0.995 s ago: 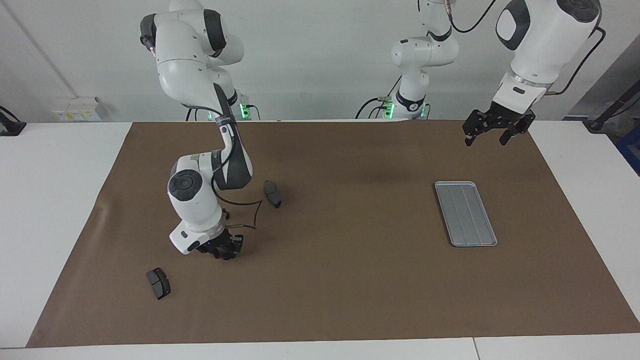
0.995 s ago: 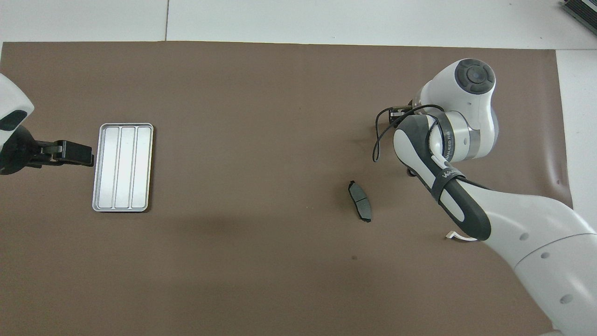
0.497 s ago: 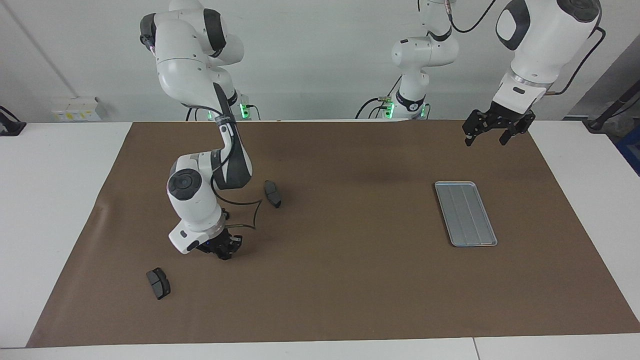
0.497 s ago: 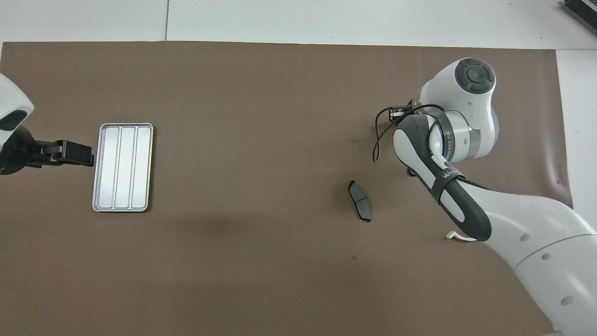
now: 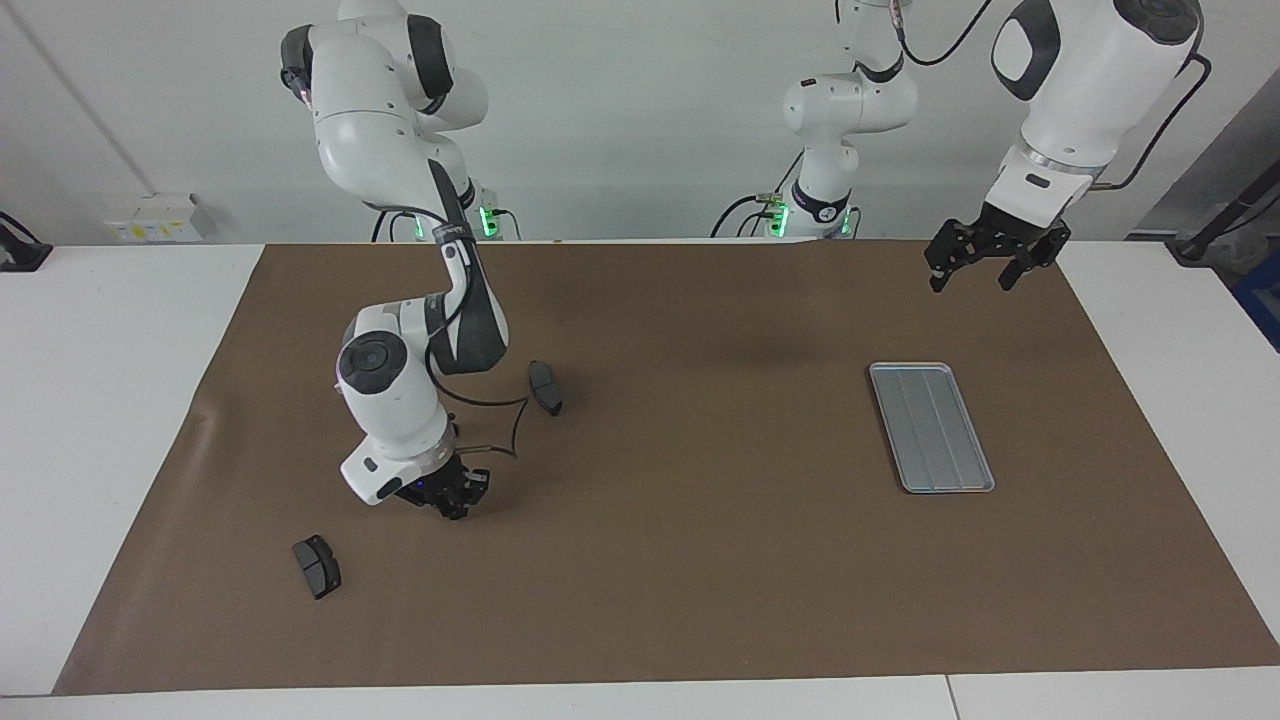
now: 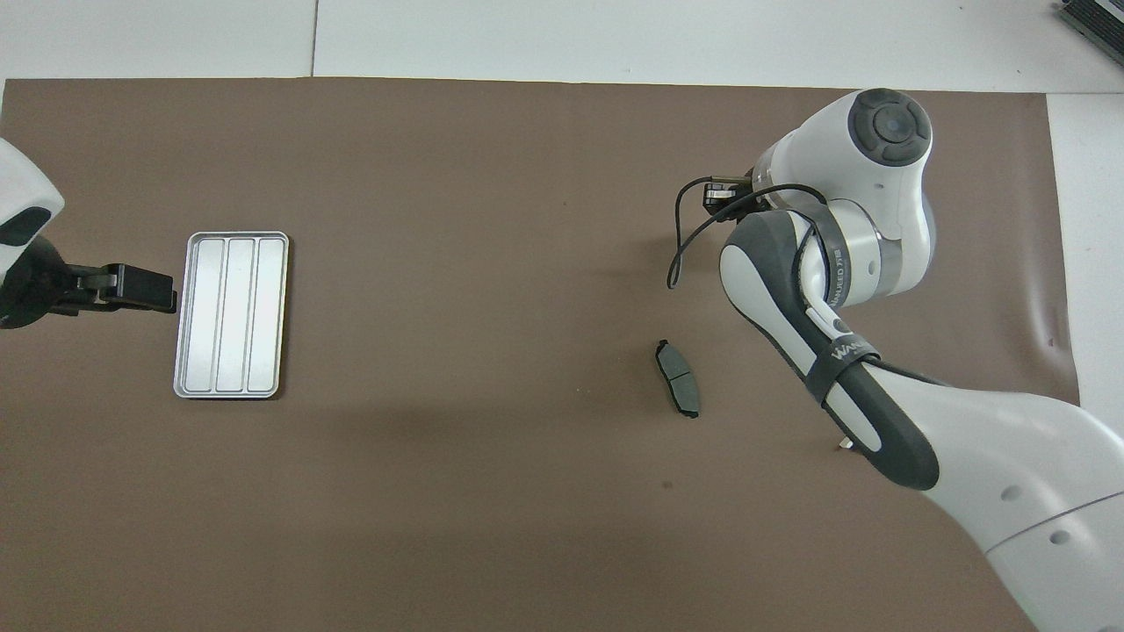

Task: Pick bearing gear from pile to tray
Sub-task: 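Carry the black ring with the right gripper to mid-table and release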

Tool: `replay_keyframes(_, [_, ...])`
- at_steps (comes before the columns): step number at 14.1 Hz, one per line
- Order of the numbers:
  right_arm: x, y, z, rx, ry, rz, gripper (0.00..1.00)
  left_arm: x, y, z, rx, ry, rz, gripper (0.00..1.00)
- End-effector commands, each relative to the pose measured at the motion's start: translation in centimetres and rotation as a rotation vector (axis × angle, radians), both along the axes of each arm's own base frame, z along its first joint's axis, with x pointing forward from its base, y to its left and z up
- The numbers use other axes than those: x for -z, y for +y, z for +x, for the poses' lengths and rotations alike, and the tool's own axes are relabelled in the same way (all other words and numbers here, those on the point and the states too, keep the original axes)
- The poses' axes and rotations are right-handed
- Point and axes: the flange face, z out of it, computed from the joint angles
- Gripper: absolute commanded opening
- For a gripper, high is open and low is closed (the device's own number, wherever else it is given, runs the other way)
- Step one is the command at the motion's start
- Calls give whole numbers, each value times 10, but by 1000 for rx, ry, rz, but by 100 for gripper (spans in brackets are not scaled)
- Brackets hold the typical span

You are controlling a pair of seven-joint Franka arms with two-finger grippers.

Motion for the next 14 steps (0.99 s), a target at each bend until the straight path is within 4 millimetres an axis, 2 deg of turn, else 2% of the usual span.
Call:
replay_keyframes(1, [-4, 64, -20, 87, -25, 24, 0, -1, 2, -7, -5, -8, -11, 100])
replay_keyframes(5, [12, 141, -56, 184, -43, 56, 0, 0, 2, -7, -5, -6, -10, 100])
replay_keyframes(8, [55, 191, -83, 207, -95, -5, 0, 0, 2, -7, -7, -6, -10, 100])
replay_keyframes(10, [68, 201, -90, 227, -112, -12, 0, 0, 2, -7, -5, -6, -10, 100])
replay_keyframes(12, [72, 207, -96, 217, -105, -13, 1, -1, 2, -7, -5, -8, -11, 100])
replay_keyframes(13, [76, 207, -98, 213, -100, -20, 8, -1, 2, -7, -5, -8, -11, 100])
replay_keyframes(14, [83, 206, -102, 203, -95, -31, 24, -1, 2, -7, -7, -8, -11, 100])
